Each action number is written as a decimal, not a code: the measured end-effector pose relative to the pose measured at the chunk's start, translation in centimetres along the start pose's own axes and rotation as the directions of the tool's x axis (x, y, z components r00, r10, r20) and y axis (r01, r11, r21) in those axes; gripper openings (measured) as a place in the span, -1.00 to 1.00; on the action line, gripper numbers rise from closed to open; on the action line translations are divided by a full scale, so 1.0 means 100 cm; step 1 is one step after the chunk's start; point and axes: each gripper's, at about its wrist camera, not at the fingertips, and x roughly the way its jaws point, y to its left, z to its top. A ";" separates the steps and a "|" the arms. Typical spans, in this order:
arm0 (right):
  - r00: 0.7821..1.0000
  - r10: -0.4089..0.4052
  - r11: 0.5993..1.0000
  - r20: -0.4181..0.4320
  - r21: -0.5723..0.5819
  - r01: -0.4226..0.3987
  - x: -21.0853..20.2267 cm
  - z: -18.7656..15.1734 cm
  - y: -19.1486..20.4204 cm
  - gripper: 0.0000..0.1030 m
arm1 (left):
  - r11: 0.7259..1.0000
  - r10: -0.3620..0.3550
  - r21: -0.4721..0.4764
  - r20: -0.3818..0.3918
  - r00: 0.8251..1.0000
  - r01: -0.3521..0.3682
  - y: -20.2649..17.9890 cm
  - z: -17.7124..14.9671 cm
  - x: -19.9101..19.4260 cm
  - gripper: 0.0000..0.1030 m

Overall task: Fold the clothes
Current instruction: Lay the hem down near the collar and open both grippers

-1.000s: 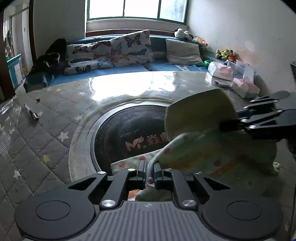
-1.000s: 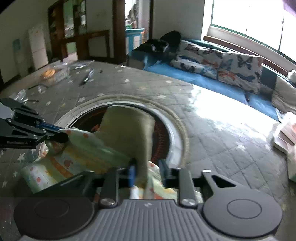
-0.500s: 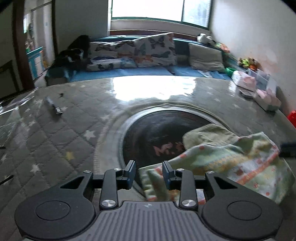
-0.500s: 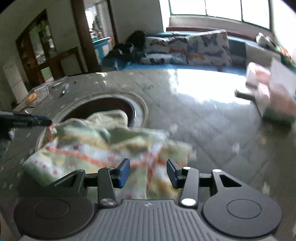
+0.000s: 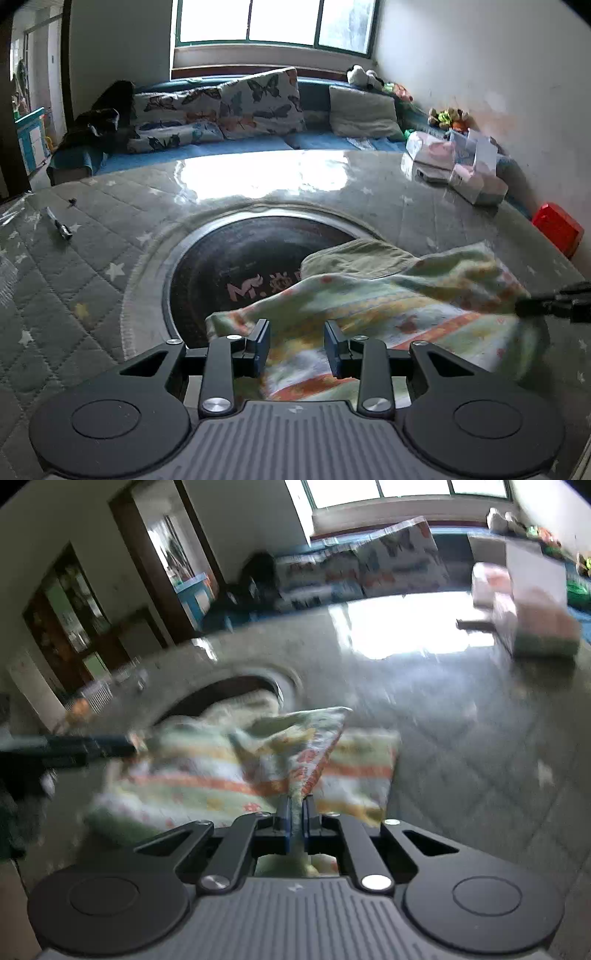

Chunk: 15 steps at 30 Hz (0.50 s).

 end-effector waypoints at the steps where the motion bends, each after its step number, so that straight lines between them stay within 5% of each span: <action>1: 1.000 -0.012 1.000 -0.019 -0.006 0.012 0.004 -0.002 -0.002 -0.82 | 1.000 0.001 -0.002 -0.009 1.000 -0.001 0.000 0.000 0.004 -0.32; 2: 0.999 -0.033 0.999 -0.024 -0.010 0.032 0.006 -0.004 -0.003 -0.65 | 1.000 0.002 -0.006 -0.014 1.000 -0.003 0.000 0.001 0.006 -0.33; 6: 0.993 -0.099 0.992 0.070 -0.070 0.104 -0.011 0.012 0.009 -0.62 | 1.000 -0.005 -0.015 -0.011 1.000 0.005 0.000 0.004 0.008 -0.33; 10: 0.986 -0.094 0.986 0.135 -0.126 0.111 -0.007 0.034 0.019 -0.61 | 0.999 -0.030 -0.035 0.011 0.999 0.030 -0.006 0.013 0.016 -0.33; 15: 0.990 -0.072 0.986 0.118 -0.140 0.089 0.030 0.041 0.026 -0.61 | 0.994 -0.074 -0.083 0.005 0.997 0.074 -0.012 0.016 0.036 -0.36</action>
